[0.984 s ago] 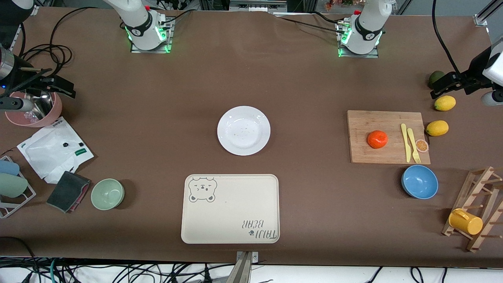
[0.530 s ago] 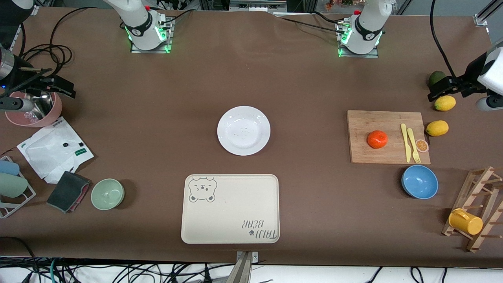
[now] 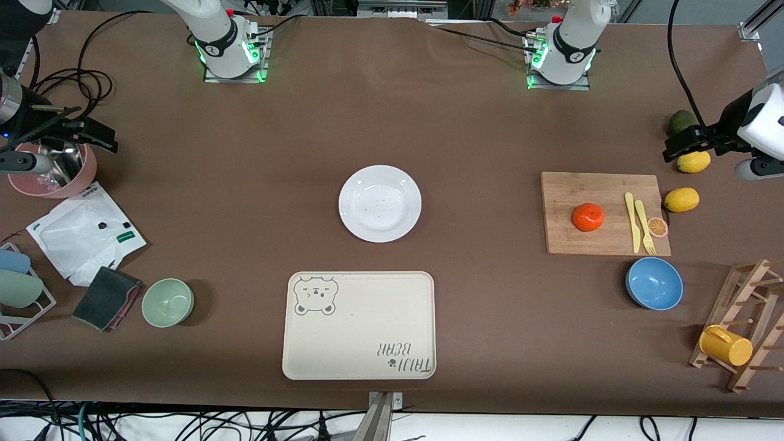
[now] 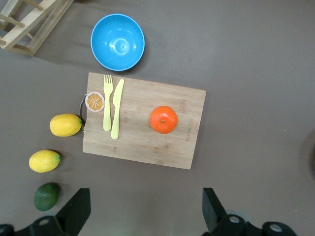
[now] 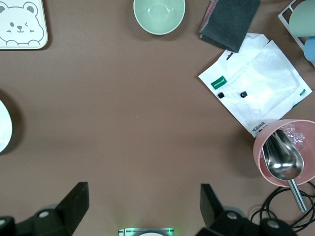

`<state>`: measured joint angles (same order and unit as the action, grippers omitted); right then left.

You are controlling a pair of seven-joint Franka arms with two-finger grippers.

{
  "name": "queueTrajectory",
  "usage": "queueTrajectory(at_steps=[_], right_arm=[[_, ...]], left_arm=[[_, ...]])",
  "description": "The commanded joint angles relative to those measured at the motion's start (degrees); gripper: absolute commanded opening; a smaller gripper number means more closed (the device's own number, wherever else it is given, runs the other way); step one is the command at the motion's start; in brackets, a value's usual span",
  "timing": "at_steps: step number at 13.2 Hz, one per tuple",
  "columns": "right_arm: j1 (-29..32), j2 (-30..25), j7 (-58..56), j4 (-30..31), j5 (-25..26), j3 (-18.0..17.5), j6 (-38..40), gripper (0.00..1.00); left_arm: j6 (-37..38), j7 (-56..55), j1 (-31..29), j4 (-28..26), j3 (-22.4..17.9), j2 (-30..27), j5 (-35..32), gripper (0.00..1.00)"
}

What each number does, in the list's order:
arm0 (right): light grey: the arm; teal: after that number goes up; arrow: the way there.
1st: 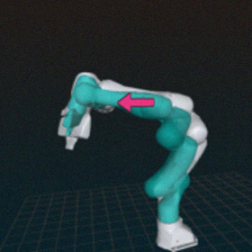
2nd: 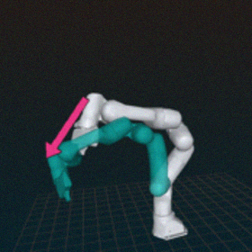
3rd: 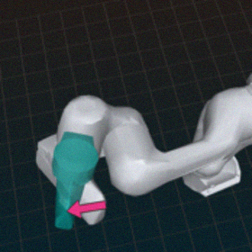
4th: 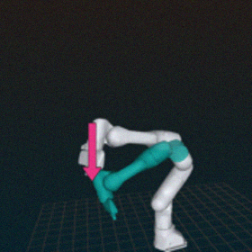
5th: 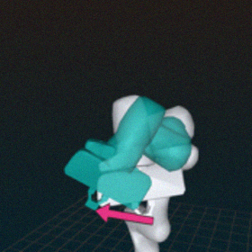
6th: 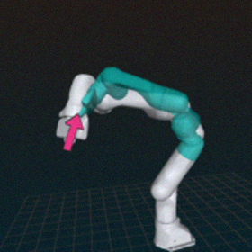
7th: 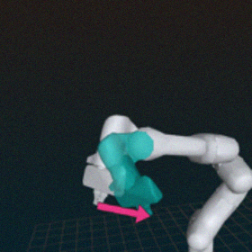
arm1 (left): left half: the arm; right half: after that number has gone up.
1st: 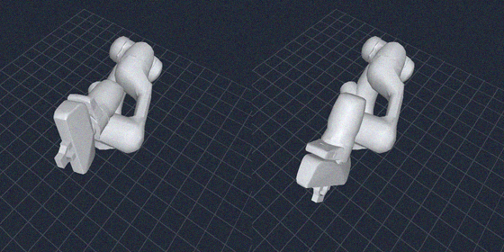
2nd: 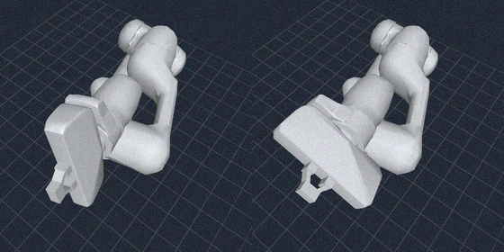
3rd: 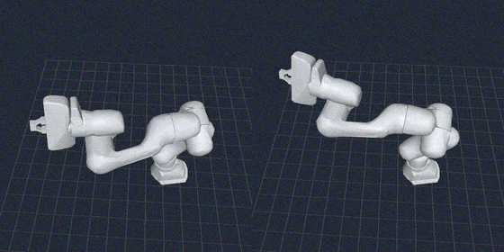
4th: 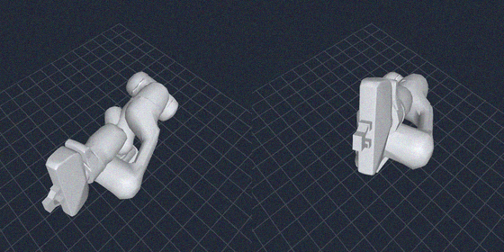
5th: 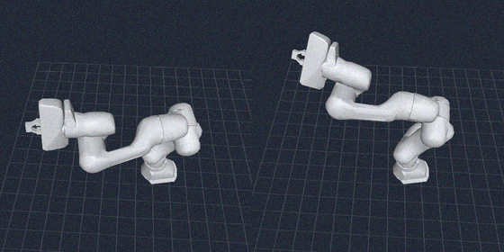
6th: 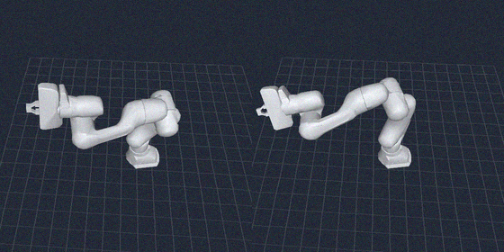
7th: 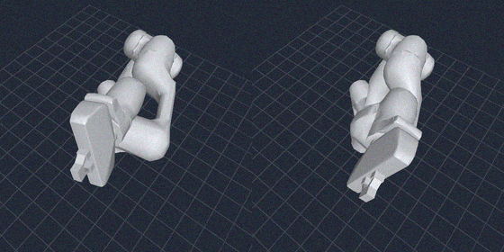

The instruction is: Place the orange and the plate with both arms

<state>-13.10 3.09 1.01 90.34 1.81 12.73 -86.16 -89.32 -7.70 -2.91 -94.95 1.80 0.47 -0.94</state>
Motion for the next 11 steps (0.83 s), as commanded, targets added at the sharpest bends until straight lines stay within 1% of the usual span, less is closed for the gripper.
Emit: queueTrajectory(at_steps=[1, 4, 7, 9, 11], right_arm=[[-0.08, -0.54, 0.58, 0.1, 0.12, -0.07, 0.55, 1.0], [-0.08, -0.54, 0.58, 0.19, 0.12, -0.07, 0.64, 1.0], [-0.08, -0.54, 0.66, 0.19, 0.12, 0.01, 0.82, 1.0], [-0.08, -0.54, 0.66, 0.19, 0.12, 0.01, 0.82, 1.0], [-0.08, -0.54, 0.58, 0.1, 0.12, -0.07, 0.82, 1.0]], left_arm=[[-0.33, 1.11, -0.52, 0.47, -0.22, 0.5, 1.12, 1.0], [-0.24, 1.11, -0.52, 0.47, -0.22, 0.5, 1.21, 1.0], [0.64, 1.03, -0.17, -0.93, 0.22, 1.2, 1.29, 1.0], [0.29, 1.11, 0.36, -1.73, 0.4, 4.0, 1.21, 1.0], [-2.33, 1.2, 0.36, -2.52, 0.4, 5.85, 0.85, 1.0]])
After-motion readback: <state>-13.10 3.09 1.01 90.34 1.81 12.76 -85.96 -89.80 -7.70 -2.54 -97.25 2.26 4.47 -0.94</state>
